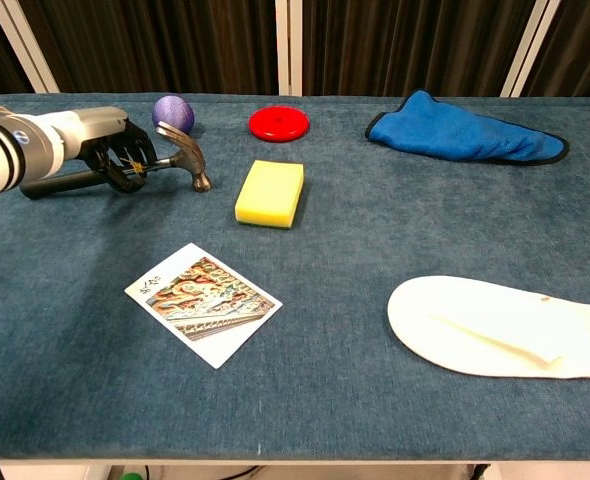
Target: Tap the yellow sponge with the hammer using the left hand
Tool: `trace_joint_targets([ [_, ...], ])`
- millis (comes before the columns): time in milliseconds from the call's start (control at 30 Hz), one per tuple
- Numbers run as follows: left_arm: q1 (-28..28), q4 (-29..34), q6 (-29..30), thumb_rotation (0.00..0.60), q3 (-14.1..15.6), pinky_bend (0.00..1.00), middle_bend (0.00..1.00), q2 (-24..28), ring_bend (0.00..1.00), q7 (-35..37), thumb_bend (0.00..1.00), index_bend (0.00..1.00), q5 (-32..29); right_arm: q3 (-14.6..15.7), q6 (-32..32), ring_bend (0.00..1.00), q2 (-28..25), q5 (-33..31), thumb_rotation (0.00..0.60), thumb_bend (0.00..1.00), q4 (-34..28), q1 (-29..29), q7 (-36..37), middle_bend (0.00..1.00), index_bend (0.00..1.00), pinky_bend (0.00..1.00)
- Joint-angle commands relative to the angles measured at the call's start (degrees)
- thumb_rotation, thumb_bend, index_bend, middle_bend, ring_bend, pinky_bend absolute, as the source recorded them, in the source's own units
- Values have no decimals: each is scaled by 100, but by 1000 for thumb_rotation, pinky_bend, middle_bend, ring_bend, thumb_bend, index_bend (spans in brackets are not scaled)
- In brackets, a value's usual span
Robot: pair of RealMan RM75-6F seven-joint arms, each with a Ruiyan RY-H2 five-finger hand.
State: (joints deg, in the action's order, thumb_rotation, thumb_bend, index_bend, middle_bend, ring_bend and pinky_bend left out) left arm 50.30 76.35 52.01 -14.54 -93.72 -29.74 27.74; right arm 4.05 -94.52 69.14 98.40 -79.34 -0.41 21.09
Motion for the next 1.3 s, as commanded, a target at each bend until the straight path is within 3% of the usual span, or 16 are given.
trace_joint_targets([
  [33, 22, -35, -21, 600, 19, 263, 360, -38, 251, -6, 435, 378, -3, -2, 5, 0, -1, -6, 600, 209, 3, 0, 5, 184, 26, 66],
  [900, 129, -285, -17, 600, 37, 304, 449, -290, 319, 11, 620, 469, 78, -23, 50, 0, 29, -88, 600, 209, 113, -16, 135, 190, 26, 66],
  [1300, 117, -356, -45, 600, 57, 321, 480, -337, 346, 9, 628, 498, 93, -34, 48, 0, 36, -117, 600, 209, 150, -32, 186, 190, 26, 66],
])
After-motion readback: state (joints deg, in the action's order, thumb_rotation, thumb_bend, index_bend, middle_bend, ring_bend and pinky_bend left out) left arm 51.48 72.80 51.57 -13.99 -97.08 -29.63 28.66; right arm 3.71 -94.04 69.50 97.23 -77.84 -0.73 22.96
